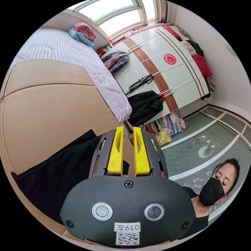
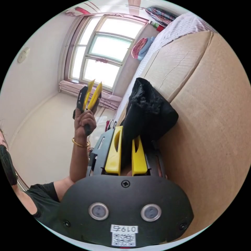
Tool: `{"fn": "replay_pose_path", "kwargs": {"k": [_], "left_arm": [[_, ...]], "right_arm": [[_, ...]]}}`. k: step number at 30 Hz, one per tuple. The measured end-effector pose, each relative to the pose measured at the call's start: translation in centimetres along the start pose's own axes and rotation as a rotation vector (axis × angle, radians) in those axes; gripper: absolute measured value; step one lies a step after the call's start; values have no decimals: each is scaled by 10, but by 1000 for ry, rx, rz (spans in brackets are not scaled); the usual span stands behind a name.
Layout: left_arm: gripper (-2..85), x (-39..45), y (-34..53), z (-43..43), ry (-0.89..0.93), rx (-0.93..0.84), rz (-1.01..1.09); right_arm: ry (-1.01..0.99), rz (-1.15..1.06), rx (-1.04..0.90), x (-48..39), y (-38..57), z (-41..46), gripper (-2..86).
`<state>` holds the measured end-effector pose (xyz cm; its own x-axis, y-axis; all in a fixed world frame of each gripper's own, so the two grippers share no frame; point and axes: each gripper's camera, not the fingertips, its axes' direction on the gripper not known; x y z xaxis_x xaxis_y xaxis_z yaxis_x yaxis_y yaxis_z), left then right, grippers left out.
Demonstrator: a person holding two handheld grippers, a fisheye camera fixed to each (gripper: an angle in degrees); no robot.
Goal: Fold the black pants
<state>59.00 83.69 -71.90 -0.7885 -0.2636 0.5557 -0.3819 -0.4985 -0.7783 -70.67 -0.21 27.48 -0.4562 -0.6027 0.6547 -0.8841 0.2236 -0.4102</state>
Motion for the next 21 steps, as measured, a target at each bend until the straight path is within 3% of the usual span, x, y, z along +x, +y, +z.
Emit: {"fn": "replay_pose_path", "kwargs": {"k": [4, 10, 14, 17, 21], "left_arm": [[15, 2, 29, -21, -95, -2, 88], [21, -8, 119, -84, -184, 203, 180], [52, -25, 165, -101, -583, 287, 104], [89, -39, 158, -110, -625, 271, 114], [97, -83, 119, -113, -834, 178, -28]], "right_arm": [[35, -18, -19, -31, -22, 32, 52], [131, -131, -53, -97, -41, 87, 36], [196, -359, -76, -161, -41, 129, 27], [275, -488, -108, -194, -39, 165, 26], [225, -366, -113, -188, -44, 191, 36]]}}
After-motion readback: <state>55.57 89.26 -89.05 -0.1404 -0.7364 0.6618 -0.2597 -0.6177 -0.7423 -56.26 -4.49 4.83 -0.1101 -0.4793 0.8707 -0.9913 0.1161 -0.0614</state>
